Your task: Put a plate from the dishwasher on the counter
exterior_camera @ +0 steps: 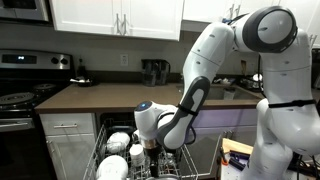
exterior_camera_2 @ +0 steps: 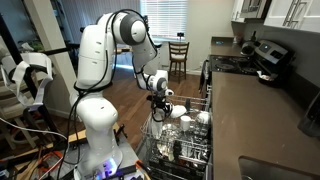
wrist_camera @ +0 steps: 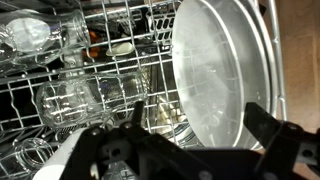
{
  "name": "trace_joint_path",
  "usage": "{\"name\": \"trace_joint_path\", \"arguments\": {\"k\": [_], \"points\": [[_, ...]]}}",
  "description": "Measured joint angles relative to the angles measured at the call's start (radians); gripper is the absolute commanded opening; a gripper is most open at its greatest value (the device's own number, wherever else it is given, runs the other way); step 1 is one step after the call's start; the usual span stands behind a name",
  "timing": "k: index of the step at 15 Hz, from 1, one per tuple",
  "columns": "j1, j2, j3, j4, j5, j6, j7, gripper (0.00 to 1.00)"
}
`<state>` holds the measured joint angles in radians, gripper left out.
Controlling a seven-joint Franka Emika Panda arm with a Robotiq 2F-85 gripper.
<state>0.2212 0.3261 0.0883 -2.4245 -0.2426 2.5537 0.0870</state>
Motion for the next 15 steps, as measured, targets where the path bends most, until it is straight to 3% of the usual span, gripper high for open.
{"name": "trace_joint_path", "arguments": {"k": [2, 3, 15], "points": [[0.0, 0.008, 0.001, 0.002, 0.001, 0.002, 0.0, 1.0], [0.0, 0.014, 0.001, 0.004, 0.001, 0.002, 0.0, 0.77], [0.0, 0.072, -0.005, 0.015, 0.001, 0.0, 0.0, 0.03]]}}
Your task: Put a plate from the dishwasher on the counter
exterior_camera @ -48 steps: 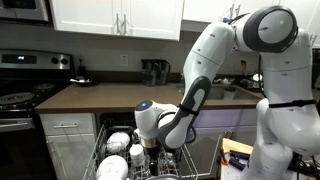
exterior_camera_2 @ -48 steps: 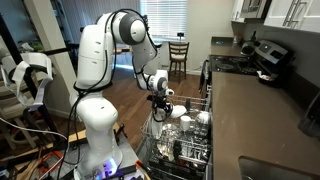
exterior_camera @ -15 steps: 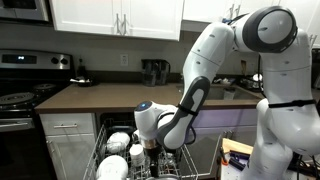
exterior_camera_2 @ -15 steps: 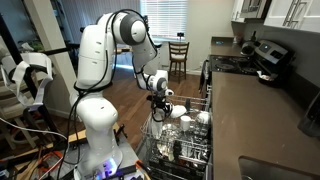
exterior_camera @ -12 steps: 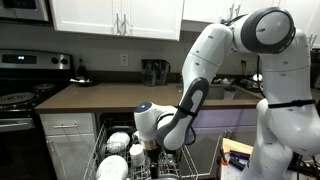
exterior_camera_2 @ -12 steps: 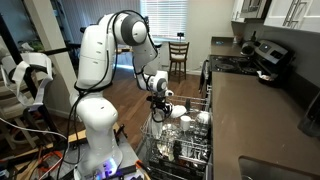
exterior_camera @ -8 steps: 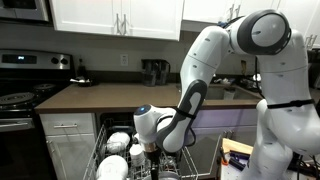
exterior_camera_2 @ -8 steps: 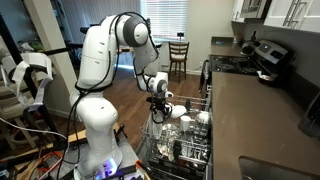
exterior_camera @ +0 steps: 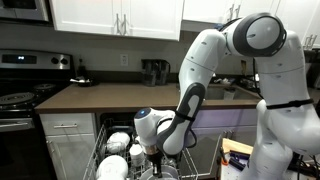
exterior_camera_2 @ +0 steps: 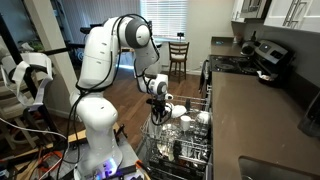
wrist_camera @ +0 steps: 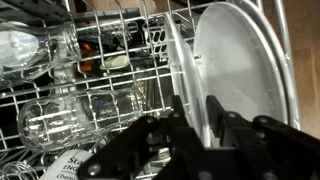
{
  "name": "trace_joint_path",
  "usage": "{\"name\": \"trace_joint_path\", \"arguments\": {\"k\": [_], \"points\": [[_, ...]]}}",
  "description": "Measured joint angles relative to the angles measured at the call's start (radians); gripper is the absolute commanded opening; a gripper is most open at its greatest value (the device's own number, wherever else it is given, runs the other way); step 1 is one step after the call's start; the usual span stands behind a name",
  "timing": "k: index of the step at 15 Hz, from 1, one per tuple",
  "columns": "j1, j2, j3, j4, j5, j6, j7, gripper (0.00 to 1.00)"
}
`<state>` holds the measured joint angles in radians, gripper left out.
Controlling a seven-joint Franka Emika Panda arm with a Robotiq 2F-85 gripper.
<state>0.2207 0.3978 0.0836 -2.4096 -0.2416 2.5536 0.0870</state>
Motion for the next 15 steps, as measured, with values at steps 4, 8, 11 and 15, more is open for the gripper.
{"name": "trace_joint_path", "arguments": {"k": [4, 8, 11, 15], "points": [[0.0, 0.0, 0.003, 0.005, 0.001, -0.005, -0.006, 0.04], [0.0, -0.009, 0.012, 0.016, 0.009, -0.029, -0.007, 0.04], [0.0, -0.038, 0.021, 0.019, 0.012, -0.051, -0.007, 0.04], [0.003, -0.093, 0.026, 0.019, 0.012, -0.112, -0.007, 0.04]]}}
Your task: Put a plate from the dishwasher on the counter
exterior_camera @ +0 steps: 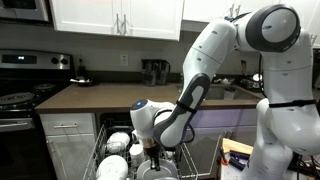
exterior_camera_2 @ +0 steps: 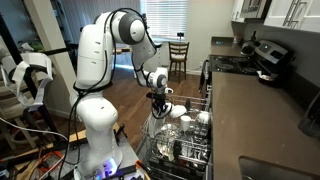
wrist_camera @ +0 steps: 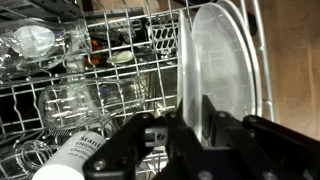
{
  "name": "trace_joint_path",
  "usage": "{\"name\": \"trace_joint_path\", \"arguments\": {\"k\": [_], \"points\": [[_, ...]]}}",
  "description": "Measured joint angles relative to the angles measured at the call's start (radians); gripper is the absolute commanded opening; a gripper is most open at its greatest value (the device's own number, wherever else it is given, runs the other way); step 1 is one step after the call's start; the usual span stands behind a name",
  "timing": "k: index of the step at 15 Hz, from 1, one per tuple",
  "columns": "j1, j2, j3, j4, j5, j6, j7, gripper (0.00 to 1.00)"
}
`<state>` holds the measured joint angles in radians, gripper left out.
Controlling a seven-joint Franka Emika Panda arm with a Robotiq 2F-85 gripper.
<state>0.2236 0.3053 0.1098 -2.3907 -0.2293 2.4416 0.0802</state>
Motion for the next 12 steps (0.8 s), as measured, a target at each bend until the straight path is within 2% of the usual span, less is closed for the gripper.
{"name": "trace_joint_path", "arguments": {"k": [6, 12], "points": [[0.011, -0.097, 0.018, 0.003, -0.001, -0.152, 0.004, 0.04], [0.023, -0.178, 0.028, 0.047, -0.099, -0.358, 0.09, 0.04]]}}
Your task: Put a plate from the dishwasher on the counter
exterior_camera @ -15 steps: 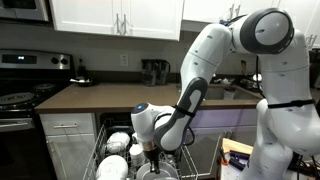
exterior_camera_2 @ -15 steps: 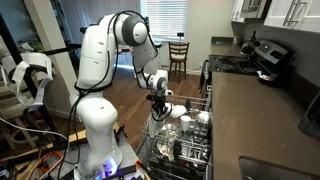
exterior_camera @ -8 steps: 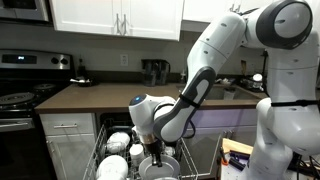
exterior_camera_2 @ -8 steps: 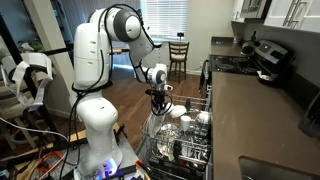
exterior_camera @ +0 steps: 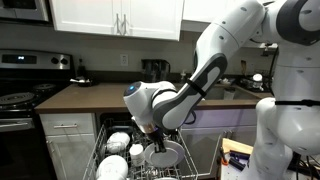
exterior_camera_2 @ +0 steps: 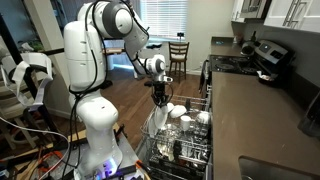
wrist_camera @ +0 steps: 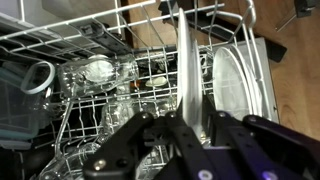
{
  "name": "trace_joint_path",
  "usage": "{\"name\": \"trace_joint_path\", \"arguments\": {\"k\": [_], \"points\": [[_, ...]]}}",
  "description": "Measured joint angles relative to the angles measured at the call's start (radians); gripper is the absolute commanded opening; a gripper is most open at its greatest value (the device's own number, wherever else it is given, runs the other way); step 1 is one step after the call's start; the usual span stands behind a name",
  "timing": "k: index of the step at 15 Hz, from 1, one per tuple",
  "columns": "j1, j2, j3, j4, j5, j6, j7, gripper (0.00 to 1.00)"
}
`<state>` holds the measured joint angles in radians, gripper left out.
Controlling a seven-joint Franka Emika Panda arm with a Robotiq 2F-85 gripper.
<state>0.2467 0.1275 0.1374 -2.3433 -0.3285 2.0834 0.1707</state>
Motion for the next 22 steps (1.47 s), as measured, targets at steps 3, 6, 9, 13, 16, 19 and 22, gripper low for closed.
{"name": "trace_joint_path", "arguments": {"k": [3, 6, 9, 13, 16, 19, 22], "points": [[0.006, -0.009, 0.01, 0.031, -0.036, -0.068, 0.025, 0.04], [0.007, -0.01, 0.022, 0.058, -0.062, -0.114, 0.038, 0.04], [0.008, -0.01, 0.031, 0.083, -0.11, -0.158, 0.065, 0.04], [0.011, -0.01, 0.035, 0.107, -0.198, -0.201, 0.126, 0.04], [0.013, -0.01, 0.035, 0.121, -0.244, -0.212, 0.161, 0.04], [0.017, -0.01, 0.035, 0.132, -0.295, -0.228, 0.196, 0.04], [0.019, -0.01, 0.035, 0.133, -0.35, -0.252, 0.231, 0.04]]}}
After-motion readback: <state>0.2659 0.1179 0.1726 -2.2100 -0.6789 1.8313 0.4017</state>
